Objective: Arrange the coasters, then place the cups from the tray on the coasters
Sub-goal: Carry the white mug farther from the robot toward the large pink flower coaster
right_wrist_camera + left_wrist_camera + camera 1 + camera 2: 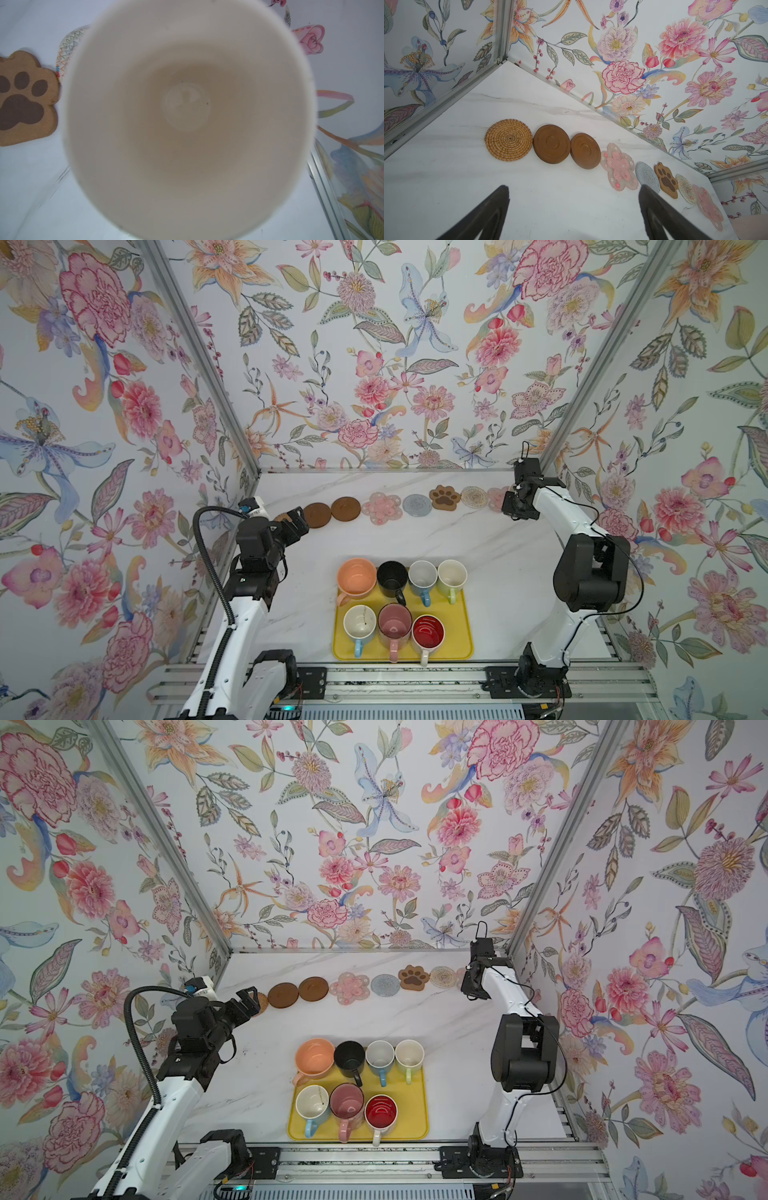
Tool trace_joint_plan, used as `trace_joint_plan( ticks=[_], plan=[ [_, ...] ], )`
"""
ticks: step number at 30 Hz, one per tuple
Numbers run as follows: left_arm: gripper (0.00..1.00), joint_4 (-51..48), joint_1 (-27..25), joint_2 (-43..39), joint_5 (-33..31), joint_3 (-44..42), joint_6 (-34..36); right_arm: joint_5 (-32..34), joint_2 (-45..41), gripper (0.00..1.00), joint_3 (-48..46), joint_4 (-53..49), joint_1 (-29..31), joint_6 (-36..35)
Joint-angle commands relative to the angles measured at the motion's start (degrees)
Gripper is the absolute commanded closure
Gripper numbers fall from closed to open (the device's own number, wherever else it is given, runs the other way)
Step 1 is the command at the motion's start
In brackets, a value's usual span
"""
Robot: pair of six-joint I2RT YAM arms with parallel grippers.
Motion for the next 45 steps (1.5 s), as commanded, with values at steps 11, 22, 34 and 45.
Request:
trace_joint_plan(
  ticks=[11,22,34,45],
  plan=[
    [0.01,-4.31,0.45,-1.49,-0.25,0.29,0.36,-0.84,12.69,1.00,15.42,2.92,-2.29,-3.67],
    [0.01,-5.41,0.53,-1.23,-1.36,0.95,0.98,-3.41,16.03,1.00,19.56,1.80,-2.73,-4.10],
    [0.01,-5.62,0.61,-0.88,-1.38,0.90,1.15,-3.24,17.17,1.00,19.77,1.70,-3.06,-5.06],
    [0.01,-5.55,0.56,-0.86,-1.64,0.59,1.20,-3.80,19.39,1.00,20.46,1.58,-3.18,-5.14]
  ],
)
